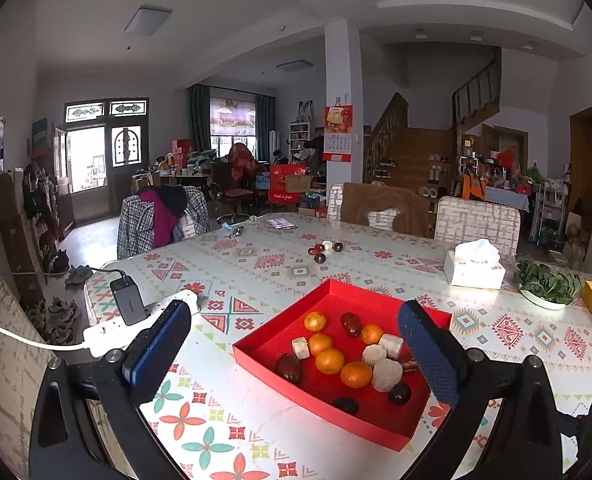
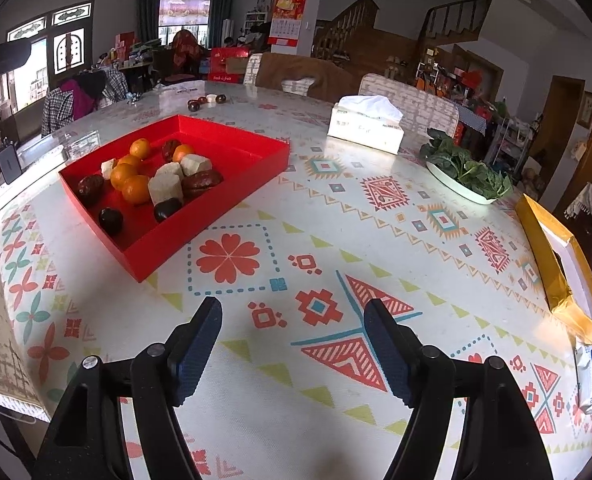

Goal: Organize fruits

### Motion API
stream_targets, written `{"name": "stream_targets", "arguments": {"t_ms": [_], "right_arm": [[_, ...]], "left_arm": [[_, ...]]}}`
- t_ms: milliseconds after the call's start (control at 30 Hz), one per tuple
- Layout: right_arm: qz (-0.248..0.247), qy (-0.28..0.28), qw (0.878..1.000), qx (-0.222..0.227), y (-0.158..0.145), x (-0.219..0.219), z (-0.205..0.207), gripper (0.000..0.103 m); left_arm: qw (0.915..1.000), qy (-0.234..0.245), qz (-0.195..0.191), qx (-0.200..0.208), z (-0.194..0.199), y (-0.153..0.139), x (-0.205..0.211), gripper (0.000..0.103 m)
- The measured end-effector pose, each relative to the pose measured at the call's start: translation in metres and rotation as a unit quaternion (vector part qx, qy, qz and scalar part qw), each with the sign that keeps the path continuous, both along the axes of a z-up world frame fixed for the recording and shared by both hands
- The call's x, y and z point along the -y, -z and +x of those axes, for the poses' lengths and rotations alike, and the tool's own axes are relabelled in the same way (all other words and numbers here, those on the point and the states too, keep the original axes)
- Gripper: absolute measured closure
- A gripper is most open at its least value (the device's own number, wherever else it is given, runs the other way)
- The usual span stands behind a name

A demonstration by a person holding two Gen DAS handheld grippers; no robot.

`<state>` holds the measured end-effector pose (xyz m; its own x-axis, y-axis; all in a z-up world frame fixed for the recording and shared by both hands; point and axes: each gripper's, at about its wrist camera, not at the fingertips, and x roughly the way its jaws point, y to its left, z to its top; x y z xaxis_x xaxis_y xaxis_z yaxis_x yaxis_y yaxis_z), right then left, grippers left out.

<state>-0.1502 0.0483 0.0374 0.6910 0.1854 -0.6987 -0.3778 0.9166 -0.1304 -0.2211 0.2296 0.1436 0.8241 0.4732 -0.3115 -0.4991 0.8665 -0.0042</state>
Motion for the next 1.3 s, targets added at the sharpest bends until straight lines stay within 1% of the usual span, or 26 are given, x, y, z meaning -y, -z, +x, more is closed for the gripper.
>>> {"name": "stream_targets", "arguments": {"t_ms": [600, 933, 1100, 1300], "right_arm": [[-0.013, -0.003, 1.0, -0.009, 0.006, -0.009, 0.001, 0.025], [-0.017, -0.007, 1.0, -0.015, 0.01, -0.013, 0.003, 0.024], [-0.016, -0.008, 1.0, -0.016, 0.01, -0.014, 0.003, 0.024], [-0.009, -0.026, 1.0, -0.007, 0.002, -0.022, 0.002, 0.024]], "left_arm": [[0.9997, 0.001, -0.016, -0.017, 0.005, 0.013, -0.009, 0.0], [0.9997, 0.001, -0.019, -0.018, 0.005, 0.016, -0.011, 0.0], [0.9998, -0.007, -0.016, -0.006, 0.002, 0.017, -0.013, 0.0], [0.9978, -0.046, 0.003, 0.048, -0.019, 0.012, -0.012, 0.0]]}}
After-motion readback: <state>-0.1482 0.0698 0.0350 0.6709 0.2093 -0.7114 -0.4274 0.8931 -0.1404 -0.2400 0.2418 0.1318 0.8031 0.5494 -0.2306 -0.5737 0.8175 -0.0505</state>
